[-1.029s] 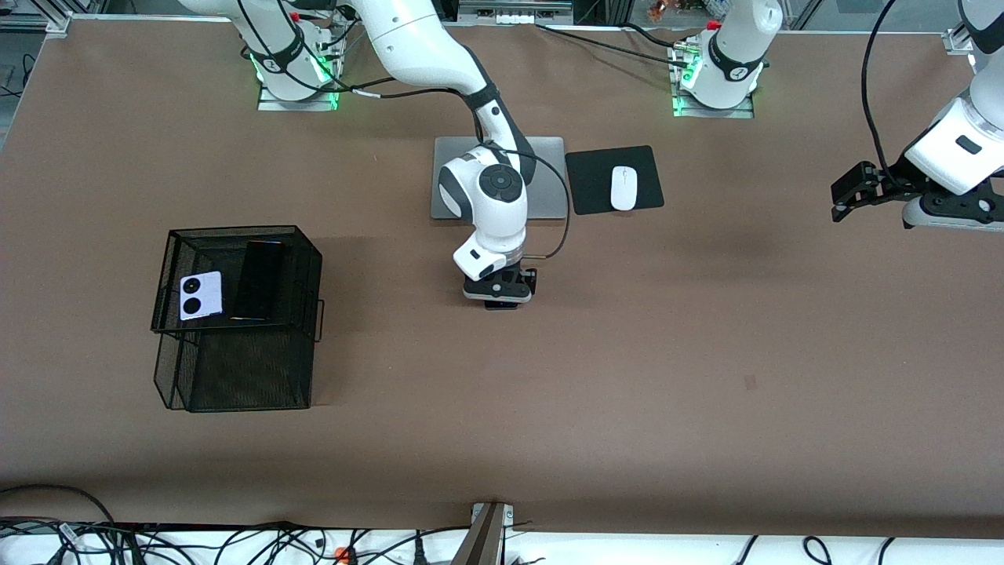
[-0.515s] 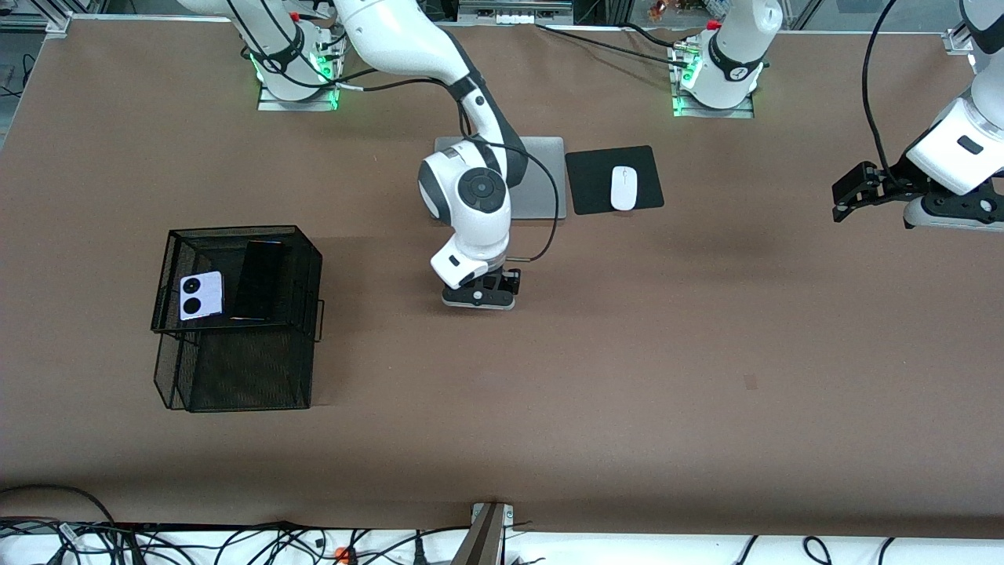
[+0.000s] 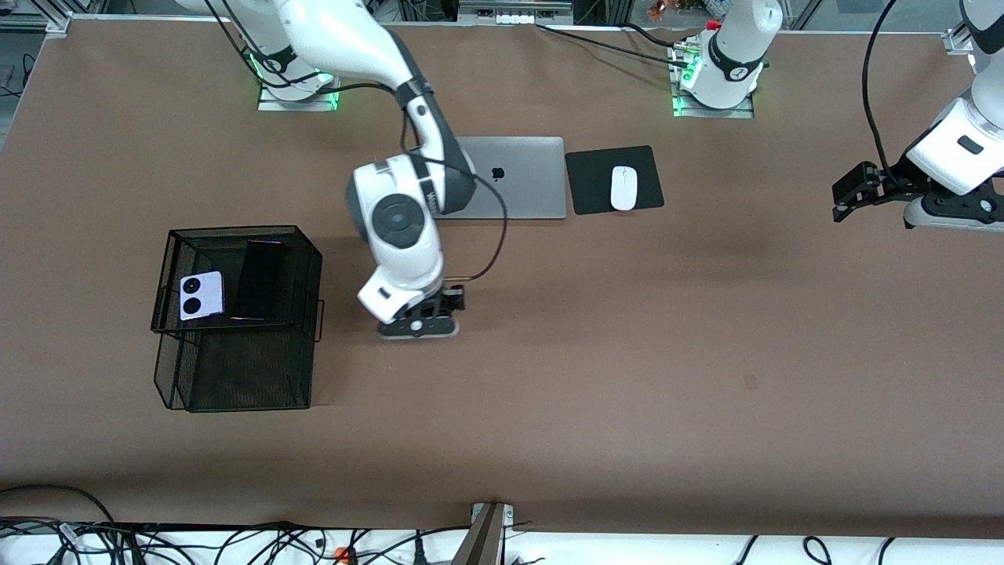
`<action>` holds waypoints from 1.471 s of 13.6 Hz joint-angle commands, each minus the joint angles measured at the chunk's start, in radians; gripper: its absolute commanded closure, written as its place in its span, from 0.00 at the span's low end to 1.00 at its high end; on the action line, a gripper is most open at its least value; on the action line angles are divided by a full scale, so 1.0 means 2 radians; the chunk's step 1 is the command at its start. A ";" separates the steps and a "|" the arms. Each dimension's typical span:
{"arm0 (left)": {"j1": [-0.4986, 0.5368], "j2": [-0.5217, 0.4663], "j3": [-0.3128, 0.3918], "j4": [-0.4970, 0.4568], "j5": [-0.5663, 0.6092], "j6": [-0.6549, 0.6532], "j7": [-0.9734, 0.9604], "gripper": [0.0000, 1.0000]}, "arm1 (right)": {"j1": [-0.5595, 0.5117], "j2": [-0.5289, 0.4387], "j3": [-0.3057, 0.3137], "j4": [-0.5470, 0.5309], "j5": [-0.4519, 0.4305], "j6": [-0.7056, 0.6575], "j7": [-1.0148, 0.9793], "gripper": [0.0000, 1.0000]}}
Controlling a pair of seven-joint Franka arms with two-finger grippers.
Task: Place phones with both arms
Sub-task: 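Carry the flip phone to the basket with the right gripper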
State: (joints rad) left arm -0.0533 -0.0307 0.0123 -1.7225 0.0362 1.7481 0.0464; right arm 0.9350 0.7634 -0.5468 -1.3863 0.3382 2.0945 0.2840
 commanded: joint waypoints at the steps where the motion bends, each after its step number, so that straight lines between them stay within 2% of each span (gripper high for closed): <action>1: 0.003 0.006 0.001 0.014 -0.010 -0.009 0.011 0.00 | -0.042 -0.046 0.007 -0.008 0.003 -0.042 -0.071 1.00; 6: 0.003 0.006 0.001 0.013 -0.010 -0.009 0.011 0.00 | -0.121 -0.063 -0.025 -0.009 0.003 -0.083 -0.241 1.00; 9: 0.003 0.006 0.001 0.013 -0.010 -0.010 0.011 0.00 | -0.172 -0.062 -0.033 -0.010 0.003 -0.094 -0.297 1.00; 12: 0.003 0.006 0.001 0.013 -0.010 -0.010 0.011 0.00 | -0.214 -0.053 -0.033 -0.011 0.002 -0.069 -0.332 1.00; 17: 0.003 0.006 0.001 0.013 -0.010 -0.010 0.011 0.00 | -0.234 -0.014 -0.031 -0.013 0.005 0.020 -0.326 1.00; 20: 0.003 0.006 0.001 0.013 -0.010 -0.010 0.011 0.00 | -0.234 0.012 -0.030 -0.012 0.050 0.046 -0.327 1.00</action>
State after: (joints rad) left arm -0.0530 -0.0300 0.0124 -1.7225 0.0362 1.7478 0.0464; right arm 0.4749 0.7693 -0.6137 -1.4194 0.3900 2.1651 -0.3697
